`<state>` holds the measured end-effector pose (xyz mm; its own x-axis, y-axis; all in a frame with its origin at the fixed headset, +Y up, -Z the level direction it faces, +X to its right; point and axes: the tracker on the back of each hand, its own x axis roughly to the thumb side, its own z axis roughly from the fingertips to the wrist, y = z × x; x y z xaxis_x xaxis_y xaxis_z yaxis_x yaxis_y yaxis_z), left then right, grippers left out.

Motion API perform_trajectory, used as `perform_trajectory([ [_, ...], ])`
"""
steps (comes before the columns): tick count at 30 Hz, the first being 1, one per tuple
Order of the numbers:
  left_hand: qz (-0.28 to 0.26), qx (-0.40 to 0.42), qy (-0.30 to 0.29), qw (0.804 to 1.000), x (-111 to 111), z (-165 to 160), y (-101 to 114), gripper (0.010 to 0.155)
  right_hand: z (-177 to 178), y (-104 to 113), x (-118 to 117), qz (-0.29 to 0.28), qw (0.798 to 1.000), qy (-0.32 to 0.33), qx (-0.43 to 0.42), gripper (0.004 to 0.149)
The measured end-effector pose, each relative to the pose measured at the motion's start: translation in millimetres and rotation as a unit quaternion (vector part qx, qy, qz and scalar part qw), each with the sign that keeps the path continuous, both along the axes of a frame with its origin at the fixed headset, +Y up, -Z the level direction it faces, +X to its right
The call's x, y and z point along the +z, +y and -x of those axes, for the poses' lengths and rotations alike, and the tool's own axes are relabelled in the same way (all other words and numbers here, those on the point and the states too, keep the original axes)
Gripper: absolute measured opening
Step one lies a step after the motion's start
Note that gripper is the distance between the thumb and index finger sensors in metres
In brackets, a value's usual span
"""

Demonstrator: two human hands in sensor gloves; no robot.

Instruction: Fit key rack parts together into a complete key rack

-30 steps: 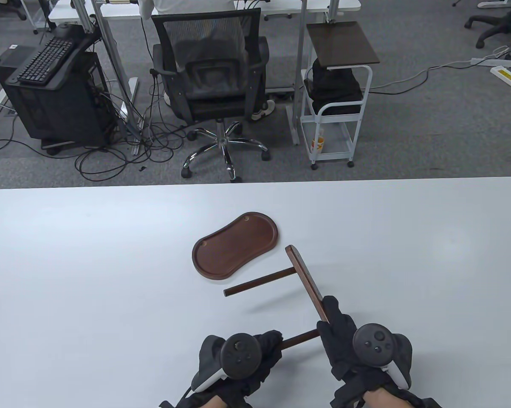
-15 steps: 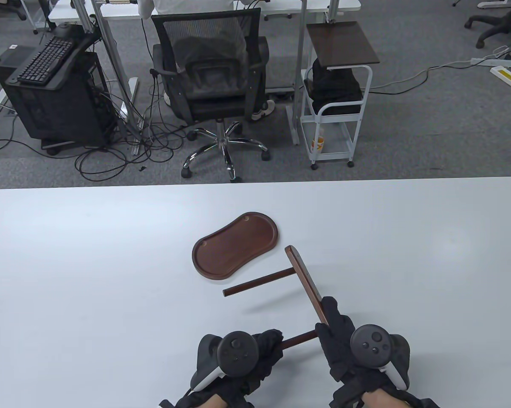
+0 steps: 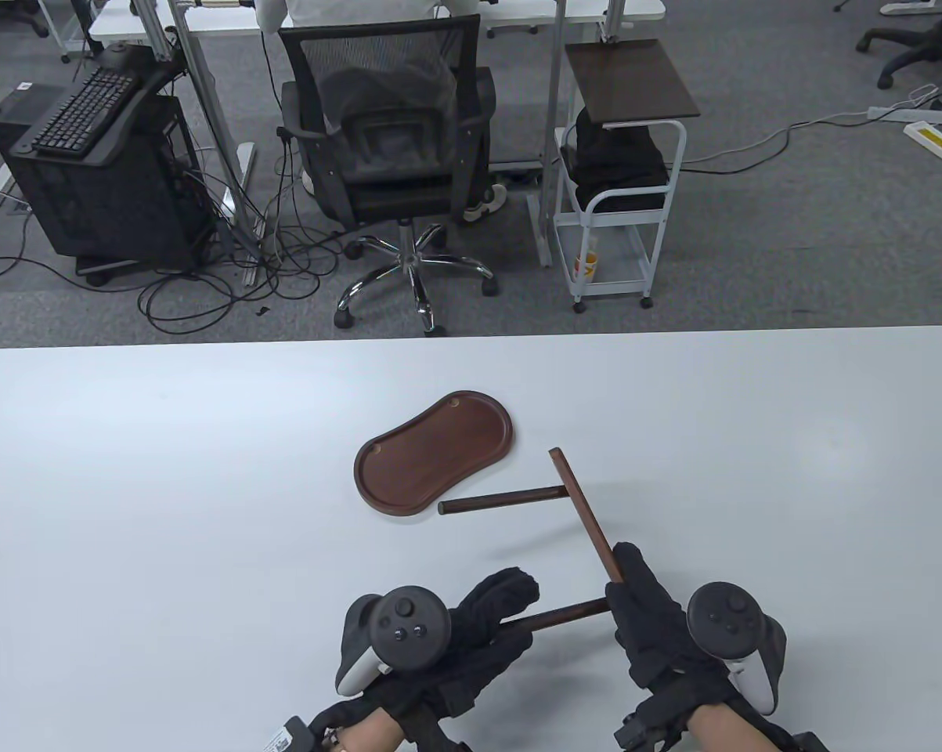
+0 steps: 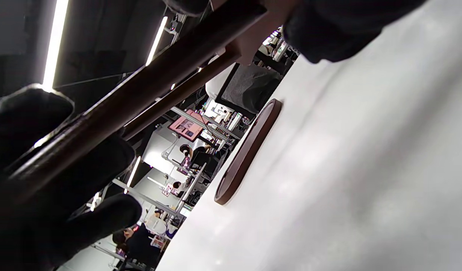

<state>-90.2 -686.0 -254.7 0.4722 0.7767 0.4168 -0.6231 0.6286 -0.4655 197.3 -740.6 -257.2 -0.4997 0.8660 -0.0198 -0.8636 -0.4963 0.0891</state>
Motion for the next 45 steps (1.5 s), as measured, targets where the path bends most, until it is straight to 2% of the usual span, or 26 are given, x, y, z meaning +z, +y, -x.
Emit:
perform_trajectory([
  [4,-0.011,-0.021,0.021,0.999,-13,14,0,0.063,-7,-1,-2,0.011,0.999,-0.013,-0.031,0.061],
  [9,0.023,-0.021,0.056,0.998,-35,37,-8,0.064,-15,-1,-4,0.016,0.999,-0.024,-0.044,0.061],
  [13,0.047,-0.052,0.11,0.991,-60,57,-21,0.064,-16,0,-4,0.015,0.998,-0.026,-0.048,0.061],
  [18,0.168,-0.02,0.168,0.971,-95,78,-51,0.065,-16,0,-4,0.013,0.998,-0.025,-0.049,0.061],
  [23,0.195,-0.07,0.246,0.947,-122,95,-66,0.066,-16,1,-4,0.013,0.998,-0.025,-0.052,0.061],
  [27,0.229,-0.146,0.26,0.927,-134,97,-70,0.068,-16,1,-4,0.015,0.998,-0.025,-0.054,0.062],
  [35,0.225,-0.234,0.282,0.903,-152,86,-78,0.065,-16,1,-4,0.022,0.998,-0.026,-0.059,0.062],
  [39,0.205,-0.303,0.271,0.89,-156,77,-85,0.066,-17,1,-4,0.023,0.997,-0.027,-0.063,0.062],
  [45,0.192,-0.355,0.257,0.878,-158,69,-94,0.065,-17,0,-4,0.027,0.997,-0.025,-0.064,0.062],
])
